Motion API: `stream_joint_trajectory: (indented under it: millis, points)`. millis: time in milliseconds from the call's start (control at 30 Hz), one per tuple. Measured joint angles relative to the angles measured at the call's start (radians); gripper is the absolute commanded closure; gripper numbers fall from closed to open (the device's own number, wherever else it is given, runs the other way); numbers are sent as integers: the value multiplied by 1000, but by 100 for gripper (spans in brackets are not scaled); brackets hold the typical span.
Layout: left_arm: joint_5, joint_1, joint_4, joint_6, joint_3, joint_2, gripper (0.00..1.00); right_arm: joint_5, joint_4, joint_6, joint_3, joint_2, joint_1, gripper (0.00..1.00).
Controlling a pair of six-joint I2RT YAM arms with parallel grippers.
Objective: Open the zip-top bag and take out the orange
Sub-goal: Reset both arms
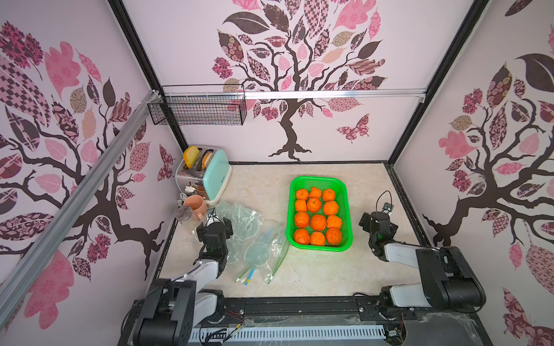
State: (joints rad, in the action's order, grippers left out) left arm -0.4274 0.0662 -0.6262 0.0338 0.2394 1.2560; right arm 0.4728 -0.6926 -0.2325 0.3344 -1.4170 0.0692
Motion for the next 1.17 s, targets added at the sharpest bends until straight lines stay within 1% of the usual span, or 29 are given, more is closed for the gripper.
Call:
stream_joint_trajectory:
  millis: [67, 133, 167, 200, 267, 333, 433, 600, 1167]
  points:
    - [68, -33, -90, 8, 22, 84, 8, -23, -129, 32, -8, -34, -1, 1]
    - [126, -75, -238, 19, 47, 221, 7, -55, -233, 64, -19, -74, -3, 1]
    - [149, -85, -272, 22, 58, 272, 7, -70, -255, 75, -23, -84, -3, 1]
    - [181, -93, -259, 20, 73, 304, 9, -89, -271, 84, -25, -90, -3, 1]
    - [228, -95, -242, 14, 92, 309, 2, -122, -319, 104, -34, -98, -5, 1]
    - [269, -95, -242, 15, 121, 311, 2, -155, -446, 124, -68, -135, -6, 1]
    - [302, -95, -254, 14, 143, 308, 2, -181, -433, 134, -79, -143, -7, 1]
    - [323, -95, -243, 13, 146, 307, 2, -197, -455, 143, -78, -138, -7, 1]
    - [328, -95, -209, 10, 152, 307, 2, -206, -455, 146, -78, -138, -7, 1]
